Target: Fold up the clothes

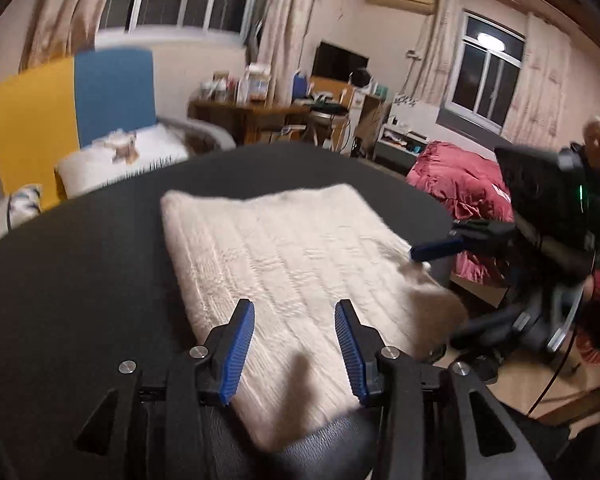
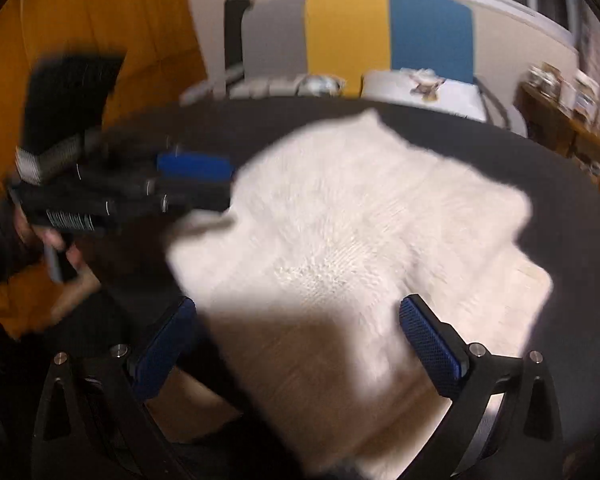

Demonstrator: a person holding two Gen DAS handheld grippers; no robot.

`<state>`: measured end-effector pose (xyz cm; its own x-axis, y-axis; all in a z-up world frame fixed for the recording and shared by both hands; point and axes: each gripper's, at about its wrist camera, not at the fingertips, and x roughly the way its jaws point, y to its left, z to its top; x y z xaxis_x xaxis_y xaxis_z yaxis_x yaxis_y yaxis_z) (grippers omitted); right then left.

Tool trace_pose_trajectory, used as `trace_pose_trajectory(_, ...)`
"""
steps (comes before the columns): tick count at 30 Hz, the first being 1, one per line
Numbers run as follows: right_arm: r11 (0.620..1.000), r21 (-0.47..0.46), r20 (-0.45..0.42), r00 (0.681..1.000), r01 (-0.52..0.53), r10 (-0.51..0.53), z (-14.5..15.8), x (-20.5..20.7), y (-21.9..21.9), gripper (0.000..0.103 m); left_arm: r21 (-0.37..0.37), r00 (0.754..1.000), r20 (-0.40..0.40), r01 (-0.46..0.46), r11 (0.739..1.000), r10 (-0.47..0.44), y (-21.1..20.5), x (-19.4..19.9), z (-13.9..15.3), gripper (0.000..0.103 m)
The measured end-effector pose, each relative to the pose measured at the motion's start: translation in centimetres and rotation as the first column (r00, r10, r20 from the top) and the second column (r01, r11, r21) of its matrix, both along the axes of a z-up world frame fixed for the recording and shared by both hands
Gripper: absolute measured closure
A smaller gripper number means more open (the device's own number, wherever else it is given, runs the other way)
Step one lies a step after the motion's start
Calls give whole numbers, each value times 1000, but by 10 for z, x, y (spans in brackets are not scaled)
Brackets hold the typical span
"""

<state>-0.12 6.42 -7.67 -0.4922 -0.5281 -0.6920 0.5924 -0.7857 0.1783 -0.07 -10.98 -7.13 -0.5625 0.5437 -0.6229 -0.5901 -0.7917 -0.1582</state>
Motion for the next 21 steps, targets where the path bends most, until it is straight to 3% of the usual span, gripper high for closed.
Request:
trace_pose_trajectory(1, 999, -39, 8, 1000, -8, 9, 5, 7, 4, 0, -14, 1000, 8, 8, 1000, -8, 3, 1, -4, 61)
trace_pose_trajectory(3, 993, -113, 44, 998, -45, 50, 5, 18, 8, 0, -103, 993, 121, 6, 995, 6, 16, -10, -33, 60)
trace_pose_trajectory(7, 991, -136, 151, 988, -7, 28, -32, 9, 9, 0, -24, 986, 160, -30, 999, 34, 14, -16, -30, 60)
trace_pose_trajectory(10, 979, -201, 143, 989, -11, 41, -33, 9, 20, 0, 16, 991, 133, -3, 1000, 0, 13, -13, -10, 60)
trace_pose_trajectory(12, 965, -260, 147, 987, -21, 61, -22, 11, 32, 0, 13, 996, 78, 46, 999, -46, 22, -8, 6, 60)
trace_pose_trajectory(14, 965, -262, 150, 986, -34, 75, -20, 16, 43, 0, 4, 995, 34, 90, 996, -90, 33, -6, 20, 60)
trace_pose_trajectory(21, 950, -308, 144, 984, -58, 107, -32, 28, 54, 0, -61, 986, 40, 161, 985, -159, 85, -30, 20, 60)
